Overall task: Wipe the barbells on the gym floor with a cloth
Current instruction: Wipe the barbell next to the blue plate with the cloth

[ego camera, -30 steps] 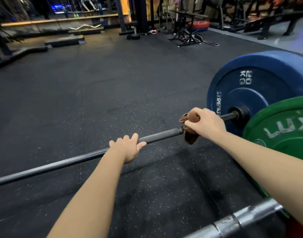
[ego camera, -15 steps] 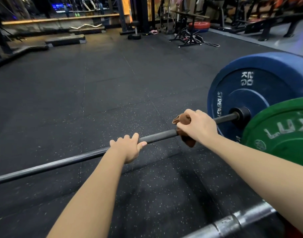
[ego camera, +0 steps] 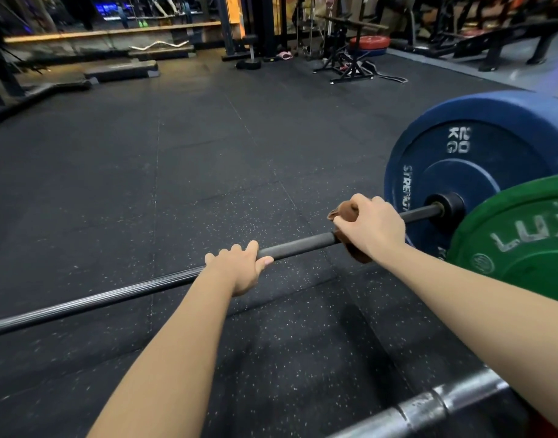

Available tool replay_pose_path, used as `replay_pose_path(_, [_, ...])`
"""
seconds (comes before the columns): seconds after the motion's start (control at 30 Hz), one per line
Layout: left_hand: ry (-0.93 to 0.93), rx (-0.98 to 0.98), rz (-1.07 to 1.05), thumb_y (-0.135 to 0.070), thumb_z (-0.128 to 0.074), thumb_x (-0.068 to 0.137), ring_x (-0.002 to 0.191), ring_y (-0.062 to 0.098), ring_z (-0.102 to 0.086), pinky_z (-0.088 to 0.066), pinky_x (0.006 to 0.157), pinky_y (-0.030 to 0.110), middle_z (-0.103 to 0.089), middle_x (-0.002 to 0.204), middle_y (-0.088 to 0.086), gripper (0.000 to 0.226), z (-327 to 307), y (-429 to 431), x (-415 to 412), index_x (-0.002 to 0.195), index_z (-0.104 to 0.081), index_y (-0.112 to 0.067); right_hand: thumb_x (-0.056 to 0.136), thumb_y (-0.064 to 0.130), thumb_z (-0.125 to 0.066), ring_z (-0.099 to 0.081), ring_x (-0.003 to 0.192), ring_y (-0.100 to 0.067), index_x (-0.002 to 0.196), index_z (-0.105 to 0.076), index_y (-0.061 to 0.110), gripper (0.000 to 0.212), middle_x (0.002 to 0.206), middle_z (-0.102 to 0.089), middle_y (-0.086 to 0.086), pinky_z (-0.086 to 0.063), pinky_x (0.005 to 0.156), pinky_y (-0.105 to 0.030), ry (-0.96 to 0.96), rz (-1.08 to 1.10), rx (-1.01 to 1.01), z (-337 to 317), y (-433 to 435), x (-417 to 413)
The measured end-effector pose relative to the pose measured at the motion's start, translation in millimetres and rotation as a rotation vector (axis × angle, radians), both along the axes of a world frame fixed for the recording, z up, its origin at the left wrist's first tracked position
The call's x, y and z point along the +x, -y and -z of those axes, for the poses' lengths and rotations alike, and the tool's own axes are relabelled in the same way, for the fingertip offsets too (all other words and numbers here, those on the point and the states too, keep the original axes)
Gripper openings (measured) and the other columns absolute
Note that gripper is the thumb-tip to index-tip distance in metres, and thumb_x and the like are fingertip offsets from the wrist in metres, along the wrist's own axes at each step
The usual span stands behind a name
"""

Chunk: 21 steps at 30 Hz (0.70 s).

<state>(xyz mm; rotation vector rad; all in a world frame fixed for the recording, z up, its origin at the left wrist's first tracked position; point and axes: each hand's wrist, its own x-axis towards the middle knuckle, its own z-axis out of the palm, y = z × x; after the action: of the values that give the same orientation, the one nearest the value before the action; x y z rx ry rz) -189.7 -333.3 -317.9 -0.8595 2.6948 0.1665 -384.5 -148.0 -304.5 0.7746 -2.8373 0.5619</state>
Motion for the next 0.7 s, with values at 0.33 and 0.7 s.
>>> replay_pose_path(0.33, [0.001,-0.018,0.0,-0.061,-0.012,0.106,0.125,0.036,-0.049,-0.033,0.103,0.053,-0.051,0.136,0.011,0.056,-0.1,-0.9,-0.3,0.135,-0.037,-0.02,0.083,0.061,-0.059,-0.055,0.088,-0.024,0.106,-0.058,0.035,0.035,0.1,-0.06,-0.001,-0.045,0.067,-0.035,0.053,0.014,0.0,-4.0,-17.2,-25.5])
replay_pose_path(0.7, [-0.003,-0.011,-0.002,-0.061,-0.012,0.105,0.125,0.036,-0.05,-0.033,0.103,0.054,-0.051,0.136,0.012,0.056,-0.5,-0.2,-0.2,0.135,-0.037,-0.021,0.084,0.062,-0.061,-0.05,0.088,-0.024,0.104,-0.054,0.03,0.038,0.095,-0.052,0.0,-0.047,0.072,-0.036,0.031,-0.17,0.032,-0.8,21.1,31.0])
